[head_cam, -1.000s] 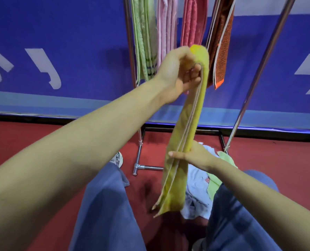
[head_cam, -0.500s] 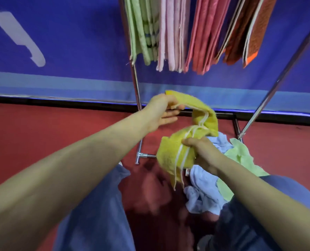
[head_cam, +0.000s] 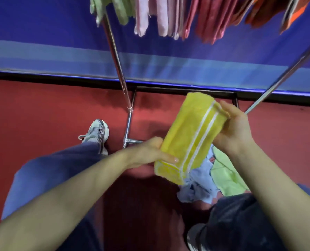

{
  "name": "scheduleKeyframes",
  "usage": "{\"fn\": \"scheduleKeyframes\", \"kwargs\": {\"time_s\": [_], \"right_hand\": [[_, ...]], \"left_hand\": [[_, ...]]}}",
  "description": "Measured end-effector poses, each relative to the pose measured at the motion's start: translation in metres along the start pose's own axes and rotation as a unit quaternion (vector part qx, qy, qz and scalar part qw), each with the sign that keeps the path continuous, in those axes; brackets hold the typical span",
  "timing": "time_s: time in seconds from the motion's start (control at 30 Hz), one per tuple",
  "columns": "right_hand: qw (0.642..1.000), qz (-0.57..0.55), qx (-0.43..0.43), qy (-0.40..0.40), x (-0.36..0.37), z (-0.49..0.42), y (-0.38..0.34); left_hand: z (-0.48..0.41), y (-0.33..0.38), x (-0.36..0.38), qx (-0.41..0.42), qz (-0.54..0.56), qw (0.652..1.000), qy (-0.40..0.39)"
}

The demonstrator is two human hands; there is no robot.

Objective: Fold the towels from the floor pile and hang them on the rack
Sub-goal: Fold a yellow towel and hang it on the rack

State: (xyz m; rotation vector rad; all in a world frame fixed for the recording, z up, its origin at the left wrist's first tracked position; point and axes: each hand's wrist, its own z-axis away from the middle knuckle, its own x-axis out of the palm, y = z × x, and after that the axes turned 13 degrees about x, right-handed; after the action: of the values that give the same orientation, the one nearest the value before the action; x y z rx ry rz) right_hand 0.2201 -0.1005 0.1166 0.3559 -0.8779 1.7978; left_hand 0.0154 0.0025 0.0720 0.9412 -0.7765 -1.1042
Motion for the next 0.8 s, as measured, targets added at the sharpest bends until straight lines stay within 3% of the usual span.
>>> {"fn": "scheduleKeyframes", "kwargs": {"time_s": [0.07, 0.17, 0.23, 0.3, 0.37, 0.5, 0.6, 0.7, 0.8], "right_hand": [[1.0, 0.028, 0.011, 0.001, -0.005, -0.005, -0.002], [0.981, 0.179, 0.059, 0.051, 0.0, -0.012, 0.023], [0.964, 0.241, 0.108, 0.015, 0.008, -0.012, 0.042], [0.943, 0.307, 0.13, -0.017, 0.015, -0.005, 0.057], [0.925, 0.365, 0.108, 0.003, 0.017, 0.0, 0.063], [0.885, 0.448, 0.023, 0.124, 0.003, -0.014, 0.068], [0.847, 0.507, -0.026, 0.16, 0.002, -0.018, 0.07], [0.859, 0.481, -0.074, 0.159, 0.002, -0.02, 0.068], [0.864, 0.446, -0.15, 0.177, -0.001, -0.021, 0.066]], "left_hand": [[-0.008, 0.005, 0.003, 0.025, 0.09, 0.995, 0.034], [-0.015, 0.021, 0.0, 0.072, 0.238, 0.962, 0.115], [-0.019, 0.027, -0.007, 0.086, 0.28, 0.942, 0.164], [-0.023, 0.025, -0.011, 0.077, 0.253, 0.942, 0.208], [-0.024, 0.018, -0.008, 0.051, 0.214, 0.953, 0.21], [-0.025, 0.011, 0.004, 0.042, 0.096, 0.964, 0.246], [-0.027, 0.01, 0.006, 0.044, -0.006, 0.964, 0.261], [-0.027, 0.013, 0.009, 0.042, -0.079, 0.962, 0.258], [-0.022, 0.021, 0.016, 0.056, -0.038, 0.978, 0.197]]}}
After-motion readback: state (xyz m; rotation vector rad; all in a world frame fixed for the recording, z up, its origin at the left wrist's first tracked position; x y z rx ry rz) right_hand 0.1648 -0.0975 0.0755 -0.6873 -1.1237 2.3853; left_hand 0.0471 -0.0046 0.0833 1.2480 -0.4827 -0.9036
